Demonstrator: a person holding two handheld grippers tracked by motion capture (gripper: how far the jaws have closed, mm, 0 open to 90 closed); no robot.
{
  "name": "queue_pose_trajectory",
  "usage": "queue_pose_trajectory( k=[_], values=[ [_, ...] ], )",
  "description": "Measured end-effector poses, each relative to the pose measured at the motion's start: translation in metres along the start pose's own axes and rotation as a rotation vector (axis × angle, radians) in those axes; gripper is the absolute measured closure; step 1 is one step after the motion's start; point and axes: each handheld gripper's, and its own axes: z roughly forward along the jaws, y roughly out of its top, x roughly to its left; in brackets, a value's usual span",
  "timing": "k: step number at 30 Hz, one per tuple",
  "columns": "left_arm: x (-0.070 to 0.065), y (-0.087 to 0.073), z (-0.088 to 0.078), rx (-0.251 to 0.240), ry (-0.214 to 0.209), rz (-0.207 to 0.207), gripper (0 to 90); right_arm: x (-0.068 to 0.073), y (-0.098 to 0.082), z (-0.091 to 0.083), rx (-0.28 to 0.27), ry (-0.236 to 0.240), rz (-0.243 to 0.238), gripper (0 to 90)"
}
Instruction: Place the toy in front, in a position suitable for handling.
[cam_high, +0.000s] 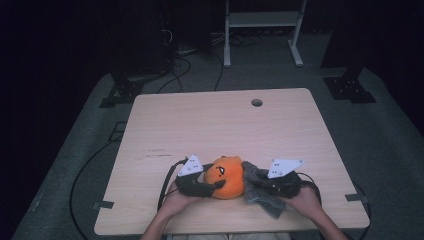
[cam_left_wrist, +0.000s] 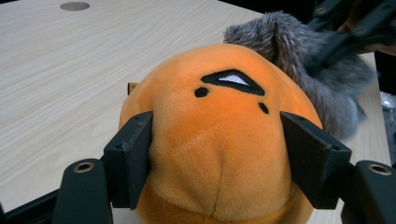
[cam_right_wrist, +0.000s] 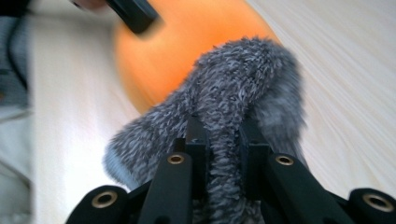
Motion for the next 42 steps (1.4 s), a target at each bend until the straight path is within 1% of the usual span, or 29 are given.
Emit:
queue_pose_trajectory(
  k=[1,3,5,7,8,11,13,14,15,16,17,18,19,20,22,24,26,28,29,30,33,34,35,36,37,39,40,41,42],
  values=[
    [-0.001,0.001,0.001,0.001,0.004,0.008,29.9,0.003,0.004,0.001,-0.017,0.013,-0.017,76.3],
    [-0.002,0.001,0.000,0.007,0.010,0.016,30.4,0.006,0.012,0.006,-0.032,0.006,-0.032,69.1],
    [-0.003,0.001,0.001,0.006,0.008,0.020,30.6,0.004,0.015,0.012,-0.017,0.003,-0.018,53.9],
    [-0.003,0.002,0.001,0.010,0.005,0.030,30.7,0.003,0.014,0.012,-0.019,0.006,-0.011,48.3],
    [-0.003,0.002,0.001,0.012,0.004,0.031,30.7,0.003,0.013,0.010,-0.019,0.017,-0.010,42.4],
    [-0.004,0.002,0.001,0.012,0.001,0.046,30.9,0.001,0.012,0.012,-0.031,0.046,0.012,41.1],
    [-0.005,0.003,0.001,0.017,0.002,0.052,30.9,-0.001,0.014,0.015,-0.038,0.051,0.026,42.7],
    [-0.004,0.003,0.001,0.020,0.004,0.051,30.9,-0.002,0.016,0.017,-0.040,0.048,0.030,45.8],
    [-0.003,0.004,0.001,0.018,0.005,0.041,30.4,-0.004,0.017,0.019,-0.037,0.040,0.035,52.3],
    [-0.003,0.004,0.001,0.018,0.005,0.041,27.5,-0.004,0.017,0.019,-0.037,0.040,0.035,52.3],
    [-0.001,0.004,-0.001,0.010,0.012,0.007,27.5,-0.005,0.016,0.019,-0.038,0.034,0.042,61.9],
    [0.002,0.006,-0.004,0.005,0.006,-0.039,16.4,-0.010,0.013,0.015,-0.052,0.039,0.072,71.1],
    [0.002,0.006,-0.005,0.005,0.009,-0.052,14.6,-0.011,0.012,0.014,-0.052,0.038,0.085,72.6],
    [0.002,0.006,-0.005,0.005,0.009,-0.052,14.4,-0.011,0.012,0.014,-0.052,0.038,0.085,72.6],
    [0.001,0.004,-0.002,0.017,0.007,-0.049,21.4,-0.013,0.008,0.011,-0.046,0.025,0.094,75.0],
    [0.001,0.005,0.002,-0.001,0.031,-0.078,25.7,-0.003,0.011,0.010,-0.051,0.015,0.053,76.9],
    [0.002,0.005,0.004,-0.002,0.035,-0.072,27.7,0.011,0.019,0.012,-0.065,0.033,-0.006,77.0],
    [0.004,0.004,0.002,-0.001,0.032,-0.077,28.6,0.018,0.024,0.016,-0.051,0.010,-0.061,77.0],
    [0.006,0.003,0.000,-0.002,0.032,-0.084,29.1,0.017,0.024,0.016,-0.056,0.011,-0.061,77.1],
    [0.008,0.003,-0.001,-0.002,0.031,-0.086,29.2,0.013,0.023,0.014,-0.060,0.010,-0.038,77.3],
    [0.010,0.002,-0.002,-0.006,0.020,-0.092,28.4,-0.001,0.013,0.009,-0.029,-0.031,0.008,77.7],
    [0.010,0.002,-0.002,-0.006,0.020,-0.092,28.5,-0.004,0.009,0.008,-0.022,-0.028,0.025,77.7],
    [0.009,0.002,-0.001,-0.007,0.012,-0.081,28.5,-0.004,0.009,0.008,-0.022,-0.028,0.025,77.7],
    [0.005,0.004,0.002,-0.002,0.005,-0.049,28.6,0.000,0.009,0.008,-0.027,-0.002,0.021,77.7],
    [0.003,0.005,0.004,0.001,0.010,-0.033,28.7,0.004,0.012,0.009,-0.038,0.013,0.010,77.6],
    [0.001,0.005,0.004,0.004,0.021,-0.019,28.7,0.013,0.023,0.014,-0.041,0.013,-0.053,77.5],
    [0.001,0.005,0.004,0.004,0.021,-0.019,28.5,0.013,0.023,0.014,-0.041,0.013,-0.053,77.5],
    [0.006,0.004,0.000,-0.005,0.016,-0.060,26.6,0.012,0.028,0.017,-0.033,-0.005,-0.058,77.6],
    [0.009,0.004,-0.002,-0.013,0.004,-0.091,23.3,0.008,0.026,0.016,-0.035,-0.013,-0.033,77.8]
  ],
)
